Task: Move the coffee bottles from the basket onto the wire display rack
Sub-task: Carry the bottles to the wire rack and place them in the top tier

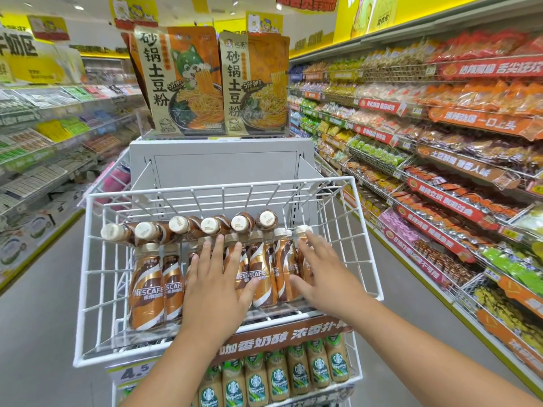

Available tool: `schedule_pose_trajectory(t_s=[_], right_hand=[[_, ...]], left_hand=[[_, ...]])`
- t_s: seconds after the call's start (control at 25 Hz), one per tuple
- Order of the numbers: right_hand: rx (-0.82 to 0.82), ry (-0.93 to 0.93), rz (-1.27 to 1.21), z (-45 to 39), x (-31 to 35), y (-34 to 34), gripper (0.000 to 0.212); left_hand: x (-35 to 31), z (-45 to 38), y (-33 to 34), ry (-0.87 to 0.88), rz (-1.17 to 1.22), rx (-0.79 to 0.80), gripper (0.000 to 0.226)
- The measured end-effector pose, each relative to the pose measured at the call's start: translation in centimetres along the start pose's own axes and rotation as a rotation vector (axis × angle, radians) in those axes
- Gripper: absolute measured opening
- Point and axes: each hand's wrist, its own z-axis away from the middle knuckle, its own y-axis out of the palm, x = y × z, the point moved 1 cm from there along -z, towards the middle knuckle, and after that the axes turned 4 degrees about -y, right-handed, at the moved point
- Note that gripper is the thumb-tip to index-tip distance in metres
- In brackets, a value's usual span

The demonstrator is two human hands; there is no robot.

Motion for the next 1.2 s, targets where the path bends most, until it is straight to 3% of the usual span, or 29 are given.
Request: schedule_pose_trajectory(t_s=[0.24,0.64,1.04,1.2], right_hand=[[-0.061,-0.019,0.124,1.7,2.1,1.5,0.081],[-0.108,0.002,0.1,5.3,3.6,0.0,0.078],[-0.086,-0.023,0.065,16.9,1.0,-4.0,0.076],[-0.051,-0.005,0.079,23.8,-1.1,-5.4,0.077]], left_hand=[[1.0,0.6,-0.3,0.045,0.032,0.007,0.081],[-0.6,3.5,-1.8,0.106,-0.007,0.001,0.079],[-8.3,13.1,-6.1,0.037,-0.01,0.0,0.082],[-12.3,18.4,-7.9,-0.018,-0.039,0.07,0.084]])
